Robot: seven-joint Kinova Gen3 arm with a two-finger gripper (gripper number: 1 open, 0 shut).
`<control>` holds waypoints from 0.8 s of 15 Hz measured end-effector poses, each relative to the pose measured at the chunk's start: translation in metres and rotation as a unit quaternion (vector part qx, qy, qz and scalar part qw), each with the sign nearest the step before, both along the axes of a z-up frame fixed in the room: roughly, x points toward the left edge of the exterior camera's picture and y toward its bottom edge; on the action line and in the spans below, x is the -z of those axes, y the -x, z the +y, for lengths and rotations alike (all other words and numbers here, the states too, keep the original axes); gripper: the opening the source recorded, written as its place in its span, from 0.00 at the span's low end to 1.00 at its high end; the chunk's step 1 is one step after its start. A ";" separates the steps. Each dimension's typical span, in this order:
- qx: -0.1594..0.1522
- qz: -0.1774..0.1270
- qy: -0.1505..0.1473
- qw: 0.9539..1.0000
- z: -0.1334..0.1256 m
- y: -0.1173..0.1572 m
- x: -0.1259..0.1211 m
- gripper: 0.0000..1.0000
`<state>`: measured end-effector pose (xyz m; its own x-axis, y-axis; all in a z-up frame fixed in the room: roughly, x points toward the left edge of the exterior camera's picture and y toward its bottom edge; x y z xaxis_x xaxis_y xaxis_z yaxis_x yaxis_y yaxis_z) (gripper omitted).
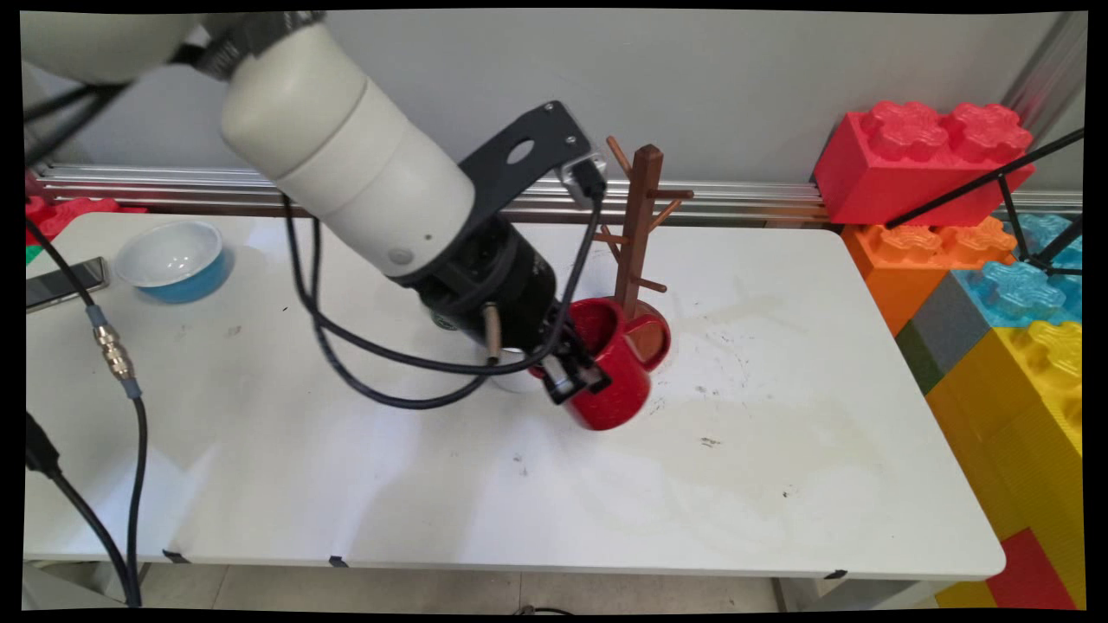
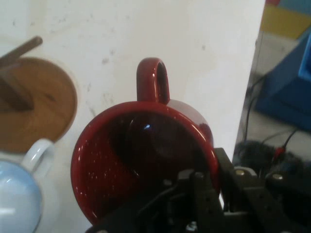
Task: Place the picked object on the table
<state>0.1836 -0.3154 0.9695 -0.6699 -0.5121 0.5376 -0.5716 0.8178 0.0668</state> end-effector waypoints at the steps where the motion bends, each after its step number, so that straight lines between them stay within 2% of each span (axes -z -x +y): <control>1: 0.007 -0.015 0.001 1.000 0.003 -0.002 -0.003 0.00; 3: 0.021 -0.046 0.004 0.999 0.011 -0.008 -0.009 0.00; 7: 0.037 -0.114 0.014 0.993 0.026 -0.027 -0.009 0.00; 11: 0.037 -0.171 0.029 0.984 0.030 -0.046 0.017 0.00; 12: 0.037 -0.177 0.031 0.983 0.030 -0.048 0.023 0.00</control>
<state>0.2321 -0.2857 0.9468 -0.8549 -0.4282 0.2930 -0.4887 0.8543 -0.1772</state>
